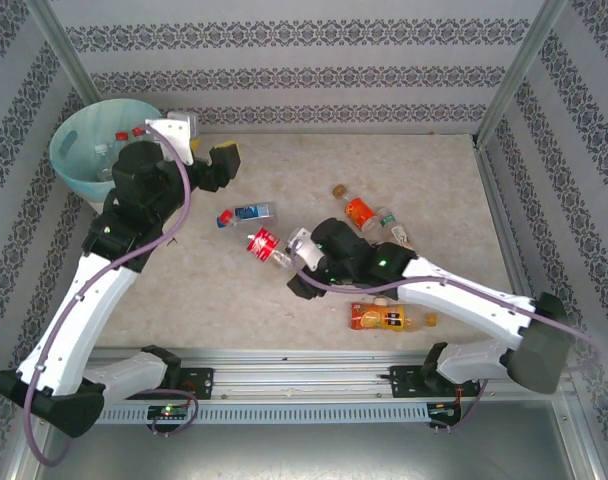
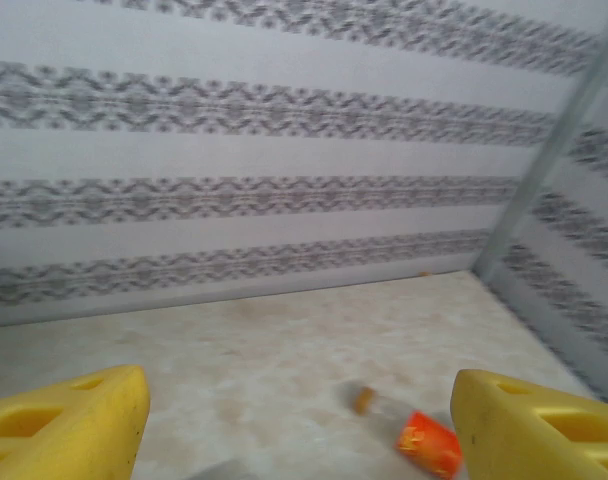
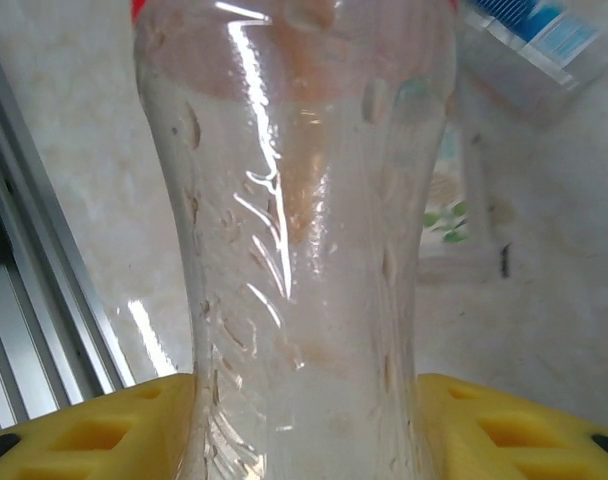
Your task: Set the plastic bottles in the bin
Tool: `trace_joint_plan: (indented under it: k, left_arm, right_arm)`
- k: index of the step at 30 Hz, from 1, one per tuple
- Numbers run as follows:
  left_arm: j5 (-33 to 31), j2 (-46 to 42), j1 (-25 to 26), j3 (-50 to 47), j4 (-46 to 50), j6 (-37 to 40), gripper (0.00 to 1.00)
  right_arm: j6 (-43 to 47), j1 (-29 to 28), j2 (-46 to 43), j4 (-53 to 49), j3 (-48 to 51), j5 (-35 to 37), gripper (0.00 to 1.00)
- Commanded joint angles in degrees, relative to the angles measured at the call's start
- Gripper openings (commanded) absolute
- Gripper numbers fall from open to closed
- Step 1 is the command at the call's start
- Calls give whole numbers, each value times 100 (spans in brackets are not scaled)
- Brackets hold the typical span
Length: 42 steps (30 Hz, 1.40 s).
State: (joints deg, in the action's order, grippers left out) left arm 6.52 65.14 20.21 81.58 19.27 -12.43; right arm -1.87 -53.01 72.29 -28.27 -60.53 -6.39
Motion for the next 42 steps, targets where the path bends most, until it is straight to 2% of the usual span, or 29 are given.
trace_joint_plan:
  k: [1, 7, 15, 25, 27, 31, 34, 36, 40, 42]
  left_arm:
    - [1496, 376, -197, 506, 153, -789, 79]
    - [2915, 775, -464, 762, -517, -1874, 78]
    - [3941, 1015, -470, 438, -1368, -2666, 67]
    - [3765, 949, -466, 340, -1320, -2560, 56]
    - [3747, 948, -467, 325, -1320, -2520, 50]
    - [3733, 909, -470, 312, -1285, -2465, 28]
    - [3618, 835, -468, 310, -1256, -2380, 7]
    - [3450, 743, -466, 350, -1179, -2259, 0]
    - [2583, 509, -538, 744, -534, -1652, 0]
    - [1996, 431, -685, 1113, -27, -1200, 0]
  right_arm:
    - [-260, 338, -417, 157, -296, 120, 44]
    - [-448, 811, -798, 226, -743, -107, 44]
    - [-534, 881, -910, 393, -991, -477, 43]
    - [-489, 777, -968, 484, -886, -818, 43]
    - [-488, 767, -955, 485, -873, -888, 43]
    - [-502, 766, -942, 489, -880, -876, 45]
    - [-520, 758, -936, 517, -899, -807, 52]
    - [-529, 751, -937, 547, -924, -666, 65]
    - [-604, 731, -988, 683, -938, 7, 93]
    - [-555, 731, -1029, 804, -909, 138, 96]
